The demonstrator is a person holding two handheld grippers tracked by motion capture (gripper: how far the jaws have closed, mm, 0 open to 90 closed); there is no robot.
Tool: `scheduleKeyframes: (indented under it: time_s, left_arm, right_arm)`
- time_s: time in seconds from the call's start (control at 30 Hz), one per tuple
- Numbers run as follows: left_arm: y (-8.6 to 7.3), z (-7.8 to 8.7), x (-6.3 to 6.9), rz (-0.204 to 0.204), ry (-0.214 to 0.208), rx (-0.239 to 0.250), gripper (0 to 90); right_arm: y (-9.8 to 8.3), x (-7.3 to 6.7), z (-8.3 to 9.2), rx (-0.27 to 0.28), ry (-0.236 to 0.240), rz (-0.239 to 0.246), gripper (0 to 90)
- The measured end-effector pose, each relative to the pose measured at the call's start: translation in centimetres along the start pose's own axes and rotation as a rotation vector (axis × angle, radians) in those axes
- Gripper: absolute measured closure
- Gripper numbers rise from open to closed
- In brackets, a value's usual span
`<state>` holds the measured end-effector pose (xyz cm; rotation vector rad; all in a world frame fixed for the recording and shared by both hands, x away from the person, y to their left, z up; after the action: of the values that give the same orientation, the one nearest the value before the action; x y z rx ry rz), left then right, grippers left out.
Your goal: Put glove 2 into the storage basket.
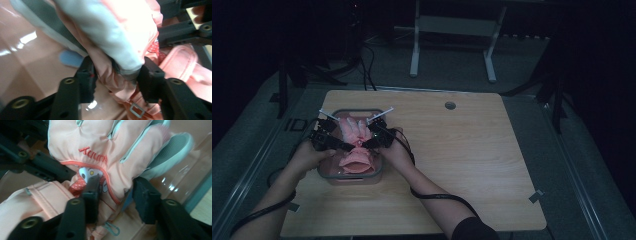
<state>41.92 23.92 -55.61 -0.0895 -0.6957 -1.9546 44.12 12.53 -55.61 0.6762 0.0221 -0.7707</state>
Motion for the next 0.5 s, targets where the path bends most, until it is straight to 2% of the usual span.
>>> scheduleKeyframes:
  time_s: [0.03,0.1,0.17,0.2,0.23,0.27,0.33,0.4,0.43,0.5]
  left_arm:
    - [0.4,0.2,0.0,-0.014,0.037,0.038,46.0]
    - [0.6,0.3,0.1,-0.034,0.077,0.064,38.6]
    - [0.9,0.5,0.2,-0.039,0.092,0.088,35.8]
    - [1.0,0.6,0.2,-0.042,0.103,0.103,30.8]
    - [1.2,0.7,0.2,-0.042,0.109,0.122,25.8]
    - [1.3,0.9,0.2,-0.032,0.112,0.144,24.5]
    - [1.6,1.2,0.1,-0.025,0.131,0.186,16.1]
    - [1.7,1.7,0.4,-0.024,0.109,0.217,9.1]
    - [1.7,1.9,0.6,-0.021,0.092,0.226,1.5]
    - [1.8,2.4,1.0,-0.031,0.090,0.255,0.1]
  right_arm:
    - [0.3,0.0,0.2,0.018,-0.004,0.009,51.0]
    - [1.0,0.1,0.9,0.057,0.006,0.021,38.9]
    - [1.4,0.1,1.3,0.082,0.019,0.038,33.5]
    - [1.5,0.1,1.6,0.087,0.035,0.037,29.2]
    - [1.6,0.0,1.7,0.094,0.060,0.034,27.6]
    - [1.7,0.0,2.0,0.103,0.079,0.032,26.6]
    - [1.8,-0.1,2.3,0.119,0.088,0.040,25.6]
    - [1.7,-0.2,2.6,0.126,0.097,0.061,25.1]
    - [1.7,-0.2,2.8,0.126,0.107,0.067,23.6]
    - [1.7,-0.3,3.3,0.134,0.130,0.063,22.5]
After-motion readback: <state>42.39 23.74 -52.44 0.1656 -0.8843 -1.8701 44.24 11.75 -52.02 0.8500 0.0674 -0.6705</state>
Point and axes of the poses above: each handheld gripper's, and its own axes: z roughly backward along the jaws, y roughly out of its top, x roughly to its right, the point moved 9 cm from there along -z, roughly forward along the jaws, and after that the axes turned 2 degrees about -x, right-handed, at the moved point
